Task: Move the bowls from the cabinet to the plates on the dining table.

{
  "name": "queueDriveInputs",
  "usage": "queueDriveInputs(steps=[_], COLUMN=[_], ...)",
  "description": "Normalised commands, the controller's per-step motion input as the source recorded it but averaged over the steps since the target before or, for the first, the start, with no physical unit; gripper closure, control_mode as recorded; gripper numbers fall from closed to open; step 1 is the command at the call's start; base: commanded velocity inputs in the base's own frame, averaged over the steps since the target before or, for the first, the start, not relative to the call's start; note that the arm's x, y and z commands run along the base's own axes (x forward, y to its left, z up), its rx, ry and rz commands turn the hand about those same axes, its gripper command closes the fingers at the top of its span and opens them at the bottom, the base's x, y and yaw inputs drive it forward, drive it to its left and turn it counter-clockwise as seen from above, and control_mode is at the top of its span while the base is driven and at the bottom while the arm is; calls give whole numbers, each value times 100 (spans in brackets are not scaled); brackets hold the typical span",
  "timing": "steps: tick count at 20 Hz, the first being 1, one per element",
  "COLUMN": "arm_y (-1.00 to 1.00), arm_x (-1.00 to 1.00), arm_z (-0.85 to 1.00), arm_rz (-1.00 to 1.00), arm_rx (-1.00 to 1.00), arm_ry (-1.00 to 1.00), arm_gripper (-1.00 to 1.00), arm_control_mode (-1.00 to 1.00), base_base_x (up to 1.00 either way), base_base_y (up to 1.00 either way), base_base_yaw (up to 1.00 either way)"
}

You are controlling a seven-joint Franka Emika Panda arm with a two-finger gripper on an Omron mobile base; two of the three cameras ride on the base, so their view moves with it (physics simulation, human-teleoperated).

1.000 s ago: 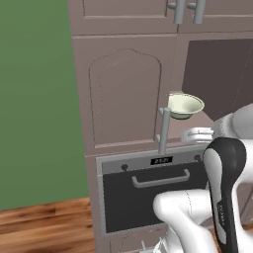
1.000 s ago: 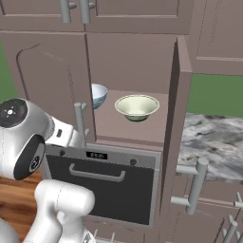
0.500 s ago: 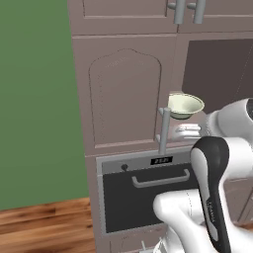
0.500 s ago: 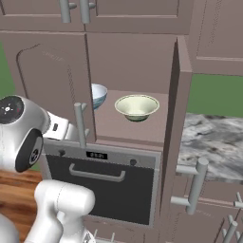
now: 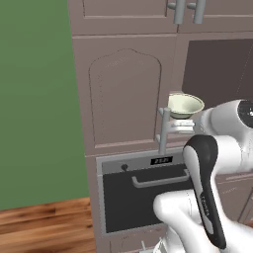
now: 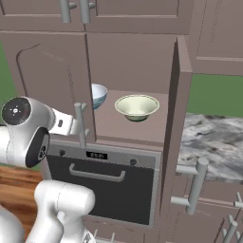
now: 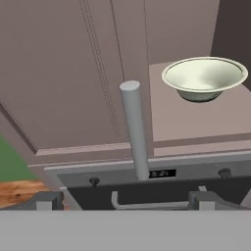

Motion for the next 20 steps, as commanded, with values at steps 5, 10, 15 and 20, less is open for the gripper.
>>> queueDriveInputs(steps=[5, 10, 15, 20], arm_y=[0, 0, -1, -3], arm_x=[42, 44, 45, 52], arm_z=[0, 0, 0, 0], arm_rz=[0, 0, 0, 0], arm_rx=[0, 0, 0, 0], arm_ry=[-4, -3, -2, -1], arm_gripper=[-100, -100, -100, -100], arm_control_mode=[-100, -100, -100, -100], base_base_x=[0, 0, 0, 0], base_base_y=[0, 0, 0, 0], base_base_yaw=[0, 0, 0, 0])
